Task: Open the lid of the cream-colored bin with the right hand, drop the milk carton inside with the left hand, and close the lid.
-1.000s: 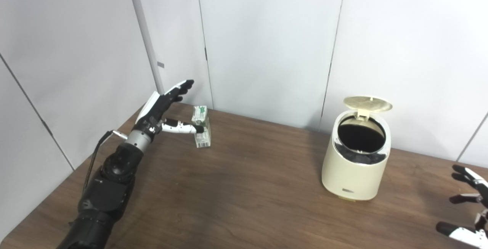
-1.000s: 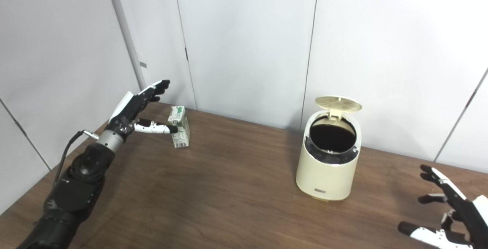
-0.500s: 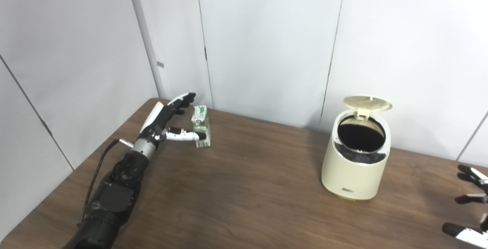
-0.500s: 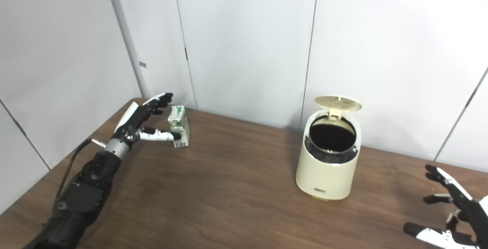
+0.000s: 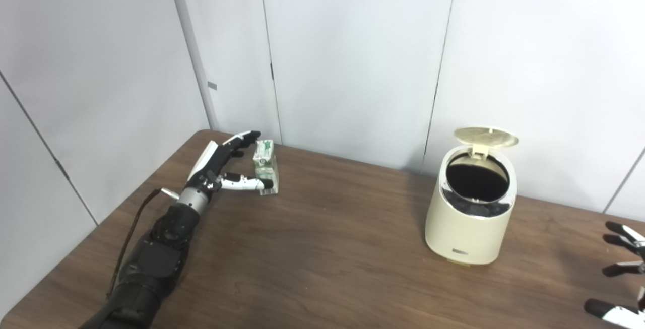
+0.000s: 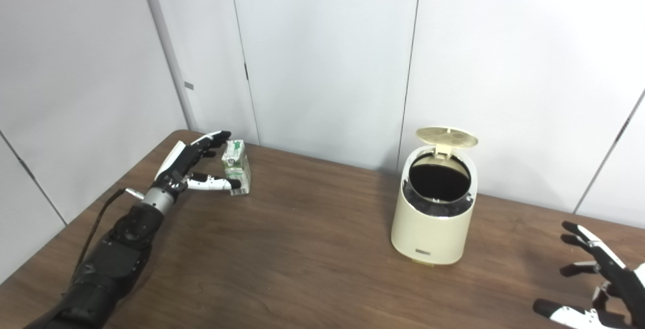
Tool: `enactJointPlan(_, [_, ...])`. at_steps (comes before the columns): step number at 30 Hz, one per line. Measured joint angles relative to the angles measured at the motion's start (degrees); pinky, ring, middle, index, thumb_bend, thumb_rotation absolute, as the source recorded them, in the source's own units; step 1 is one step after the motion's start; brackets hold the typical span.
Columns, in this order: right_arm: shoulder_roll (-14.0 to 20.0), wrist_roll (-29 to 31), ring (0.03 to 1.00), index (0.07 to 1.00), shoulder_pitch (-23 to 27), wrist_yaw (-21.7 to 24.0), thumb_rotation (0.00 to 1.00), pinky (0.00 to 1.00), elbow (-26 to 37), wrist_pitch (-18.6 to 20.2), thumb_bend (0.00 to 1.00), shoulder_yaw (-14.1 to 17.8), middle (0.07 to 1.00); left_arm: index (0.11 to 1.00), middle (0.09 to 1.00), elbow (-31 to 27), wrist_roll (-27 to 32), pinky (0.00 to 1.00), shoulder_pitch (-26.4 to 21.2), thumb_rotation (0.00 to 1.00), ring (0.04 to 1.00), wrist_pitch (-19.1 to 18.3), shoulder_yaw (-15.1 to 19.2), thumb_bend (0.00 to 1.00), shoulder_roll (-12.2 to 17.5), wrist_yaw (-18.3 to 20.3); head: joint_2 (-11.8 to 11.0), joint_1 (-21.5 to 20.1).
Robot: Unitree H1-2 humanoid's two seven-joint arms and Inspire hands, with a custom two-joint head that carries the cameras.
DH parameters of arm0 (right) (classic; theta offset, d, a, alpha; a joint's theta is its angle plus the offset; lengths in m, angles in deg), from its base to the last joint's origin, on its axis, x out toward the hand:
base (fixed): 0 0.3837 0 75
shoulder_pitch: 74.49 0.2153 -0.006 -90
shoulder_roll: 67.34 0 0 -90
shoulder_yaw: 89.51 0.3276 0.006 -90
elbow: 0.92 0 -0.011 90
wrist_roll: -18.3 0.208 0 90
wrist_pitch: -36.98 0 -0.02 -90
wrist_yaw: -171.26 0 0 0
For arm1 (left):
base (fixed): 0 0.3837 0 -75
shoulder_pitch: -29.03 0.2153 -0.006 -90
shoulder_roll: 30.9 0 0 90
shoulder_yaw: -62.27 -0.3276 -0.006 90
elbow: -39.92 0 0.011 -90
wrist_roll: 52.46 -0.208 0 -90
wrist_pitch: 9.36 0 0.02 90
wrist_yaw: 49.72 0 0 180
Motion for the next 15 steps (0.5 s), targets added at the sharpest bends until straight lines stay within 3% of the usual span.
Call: enactJointPlan(15, [0.0, -0.2, 0.691, 0.92, -1.5, 0.0, 0.61, 0.23, 1.3, 0.3, 0.94, 0.2, 0.886, 0.866, 0.849, 1.4, 2.6, 0.85, -1.0, 0.13, 0.856, -0.5, -0.4, 0.99, -0.4, 2.2, 1.1, -0.5])
